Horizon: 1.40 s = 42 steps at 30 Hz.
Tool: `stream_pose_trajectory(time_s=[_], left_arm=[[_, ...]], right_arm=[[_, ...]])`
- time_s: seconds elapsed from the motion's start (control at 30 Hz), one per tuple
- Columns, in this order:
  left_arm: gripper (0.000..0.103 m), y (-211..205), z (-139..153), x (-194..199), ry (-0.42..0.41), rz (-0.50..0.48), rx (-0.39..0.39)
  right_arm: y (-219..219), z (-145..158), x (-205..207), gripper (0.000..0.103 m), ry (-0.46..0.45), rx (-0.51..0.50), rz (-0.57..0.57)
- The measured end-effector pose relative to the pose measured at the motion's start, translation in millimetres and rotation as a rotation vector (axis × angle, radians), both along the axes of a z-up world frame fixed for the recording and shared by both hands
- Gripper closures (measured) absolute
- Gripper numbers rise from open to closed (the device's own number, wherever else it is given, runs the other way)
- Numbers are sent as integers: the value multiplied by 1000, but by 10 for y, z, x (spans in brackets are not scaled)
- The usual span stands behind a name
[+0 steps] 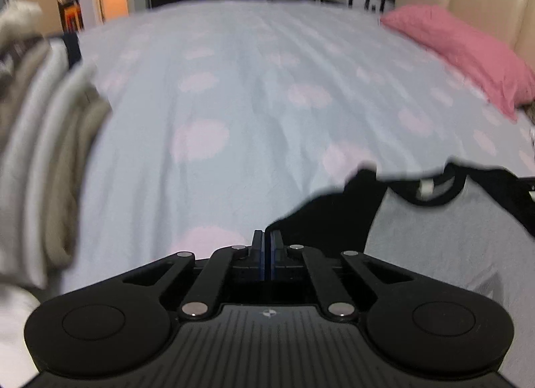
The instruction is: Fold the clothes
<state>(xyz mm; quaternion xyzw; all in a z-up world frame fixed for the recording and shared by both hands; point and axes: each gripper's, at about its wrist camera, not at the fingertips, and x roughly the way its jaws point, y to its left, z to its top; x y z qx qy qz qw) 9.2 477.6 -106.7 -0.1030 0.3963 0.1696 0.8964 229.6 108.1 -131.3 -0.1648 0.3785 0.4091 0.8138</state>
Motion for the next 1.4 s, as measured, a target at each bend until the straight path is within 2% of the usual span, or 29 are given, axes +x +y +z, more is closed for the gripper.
stream_pose_trajectory(time_s=[0.03, 0.13, 0.23, 0.37, 0.47, 0.57, 0.63, 0.7, 0.73, 0.9, 1.03, 1.13, 1.17, 1.2, 1.27, 1.33, 1.4], left_arm=[[102, 21, 98, -14, -29, 9, 10], [102, 77, 220, 57, -17, 16, 49], [102, 95, 142, 153, 32, 22, 79], [102, 88, -205, 266, 156, 14, 81], [100, 92, -291, 276, 183, 3, 61], [86, 117, -201, 259, 172, 1, 45], [78, 98, -70, 262, 127, -23, 54], [66, 78, 0, 357, 99, -48, 17], [66, 66, 19, 421, 87, -60, -5], [65, -153, -109, 811, 86, -149, -30], [66, -299, -351, 1037, 130, -194, -22], [67, -330, -406, 1030, 105, -187, -34], [69, -339, -417, 1020, 95, -182, -37], [75, -348, -427, 1008, 84, -179, -41], [82, -368, -415, 938, 70, -205, -59], [95, -405, -379, 889, 56, -224, -42], [99, -442, -326, 839, 32, -234, -21]], right_arm=[[-25, 83, -2, 98, -27, 14, -6], [-74, 293, 54, 99, -70, 58, -44], [-26, 285, 111, 101, -91, 24, -85], [50, 68, 163, 101, -24, -11, -89], [88, -126, 187, 100, 10, -63, -81], [66, -101, 250, 91, 67, -36, -99], [52, 22, 253, 72, 69, -3, -85], [67, 152, 218, 67, 48, 30, -48], [102, 204, 215, 66, 52, 48, -19], [515, 227, 181, 66, 84, 88, 59], [877, 67, 162, 66, 102, 60, 117], [1031, -72, 168, 66, 135, 46, 142], [1075, -120, 172, 66, 151, 43, 149], [1081, -144, 164, 65, 159, 49, 149], [1082, -182, 144, 68, 171, 62, 148], [1046, -170, 124, 83, 188, 69, 176], [1003, -105, 78, 90, 149, 63, 205]])
